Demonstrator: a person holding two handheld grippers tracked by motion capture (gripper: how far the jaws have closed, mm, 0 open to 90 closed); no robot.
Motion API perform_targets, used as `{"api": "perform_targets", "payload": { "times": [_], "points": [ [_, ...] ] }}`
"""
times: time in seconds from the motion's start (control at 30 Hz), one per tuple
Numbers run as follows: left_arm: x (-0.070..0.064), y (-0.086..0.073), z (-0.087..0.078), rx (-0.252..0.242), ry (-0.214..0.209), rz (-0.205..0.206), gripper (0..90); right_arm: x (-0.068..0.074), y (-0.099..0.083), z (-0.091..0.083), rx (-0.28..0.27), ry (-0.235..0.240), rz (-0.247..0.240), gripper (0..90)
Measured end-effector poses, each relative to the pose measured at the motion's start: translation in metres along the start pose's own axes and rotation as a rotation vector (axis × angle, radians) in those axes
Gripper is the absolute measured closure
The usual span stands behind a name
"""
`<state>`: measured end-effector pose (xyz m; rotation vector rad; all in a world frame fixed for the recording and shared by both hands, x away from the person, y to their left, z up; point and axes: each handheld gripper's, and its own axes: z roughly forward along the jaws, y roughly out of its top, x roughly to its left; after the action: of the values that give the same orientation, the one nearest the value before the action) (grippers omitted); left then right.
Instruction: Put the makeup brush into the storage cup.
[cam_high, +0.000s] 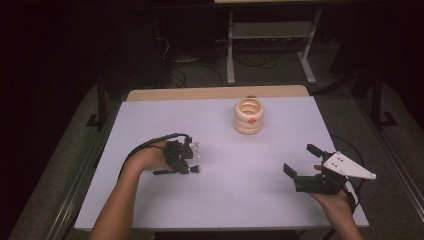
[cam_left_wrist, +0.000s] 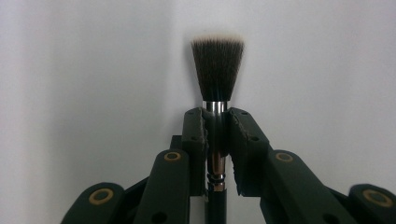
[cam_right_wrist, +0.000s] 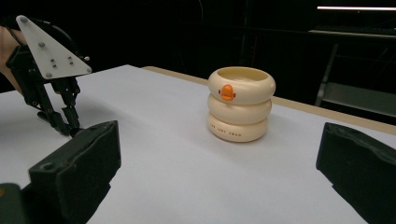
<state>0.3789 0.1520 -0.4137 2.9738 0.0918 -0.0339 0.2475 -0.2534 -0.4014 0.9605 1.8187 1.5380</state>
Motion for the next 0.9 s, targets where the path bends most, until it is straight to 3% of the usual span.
{"api": "perform_targets", "payload": {
  "times": [0.2, 0.3, 0.5, 0.9],
  "points": [
    [0.000, 0.000, 0.000, 0.003, -0.003, -0.002, 77.5, 0.000, 0.000, 0.000, 0.001, 0.002, -0.001, 0.0],
    [0.000, 0.000, -0.001, -0.012, -0.033, -0.015, 77.5, 0.000, 0.000, 0.001, 0.003, 0.003, 0.000, 0.0],
    [0.000, -0.001, -0.009, -0.058, -0.032, -0.032, 77.5, 0.000, 0.000, 0.000, 0.001, 0.003, 0.000, 0.0],
    [0.001, -0.004, -0.028, -0.165, 0.025, -0.110, 77.6, 0.001, 0.001, 0.000, -0.004, 0.003, -0.002, 0.0]
  ]
}}
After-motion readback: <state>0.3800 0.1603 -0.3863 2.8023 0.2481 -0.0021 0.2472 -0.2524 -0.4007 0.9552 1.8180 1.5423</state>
